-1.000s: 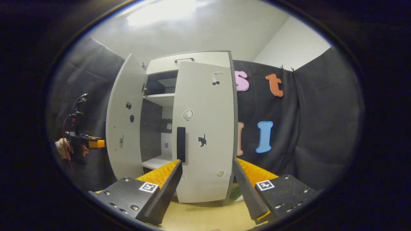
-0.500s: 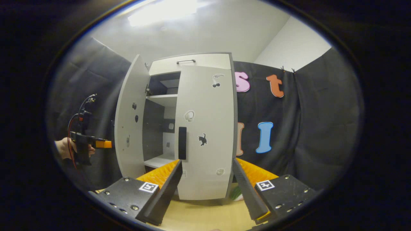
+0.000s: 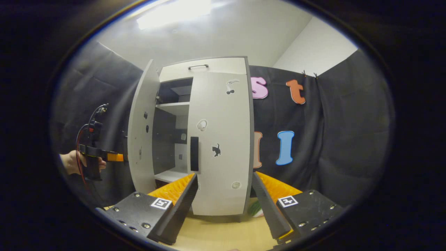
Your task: Grasp the bottle in the cabinet with the left hand and place it on the coaster, then close the right door with the right hand and the left door with the left hand.
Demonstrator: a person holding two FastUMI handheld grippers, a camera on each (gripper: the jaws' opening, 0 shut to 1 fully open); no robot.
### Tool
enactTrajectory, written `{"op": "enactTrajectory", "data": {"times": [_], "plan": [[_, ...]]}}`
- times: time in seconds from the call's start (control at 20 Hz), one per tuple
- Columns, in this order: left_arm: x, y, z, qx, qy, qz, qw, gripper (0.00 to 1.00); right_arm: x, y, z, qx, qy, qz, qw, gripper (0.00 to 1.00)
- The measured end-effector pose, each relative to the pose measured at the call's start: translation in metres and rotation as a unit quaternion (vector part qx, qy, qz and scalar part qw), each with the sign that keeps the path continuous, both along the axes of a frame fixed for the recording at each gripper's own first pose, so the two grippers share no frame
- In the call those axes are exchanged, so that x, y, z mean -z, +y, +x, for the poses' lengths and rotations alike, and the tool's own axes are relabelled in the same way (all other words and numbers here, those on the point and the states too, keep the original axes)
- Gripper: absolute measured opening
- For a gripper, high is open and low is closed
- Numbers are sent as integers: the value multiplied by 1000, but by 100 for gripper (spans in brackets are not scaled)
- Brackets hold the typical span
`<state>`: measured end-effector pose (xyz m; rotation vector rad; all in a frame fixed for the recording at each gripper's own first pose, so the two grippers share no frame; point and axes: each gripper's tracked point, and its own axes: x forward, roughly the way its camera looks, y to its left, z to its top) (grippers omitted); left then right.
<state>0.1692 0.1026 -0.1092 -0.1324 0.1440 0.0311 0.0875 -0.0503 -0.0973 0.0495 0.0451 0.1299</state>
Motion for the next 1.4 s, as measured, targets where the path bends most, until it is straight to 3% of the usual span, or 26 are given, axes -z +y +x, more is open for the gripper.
{"op": "enactTrajectory", "data": {"times": [0.25, 0.3, 0.35, 0.4, 1.05, 1.4], "plan": [[7, -24, 12, 21, 9, -7, 1000, 93, 2, -10, -4, 17, 5, -8, 1000, 92], [10, -29, 13, 26, 14, -12, 999, 93, 3, -13, -6, 26, 8, -11, 1000, 95], [13, -32, 15, 26, 18, -16, 999, 93, 2, -14, -9, 30, 9, -12, 999, 92], [13, -33, 15, 24, 21, -15, 999, 93, 1, -12, -11, 28, 8, -12, 999, 95], [2, -40, 5, 29, 5, 0, 1000, 93, -1, -10, -51, 30, 19, -11, 999, 95], [-6, -36, -4, 24, -10, 26, 999, 95, -14, -7, -70, 30, 9, 6, 999, 92]]}}
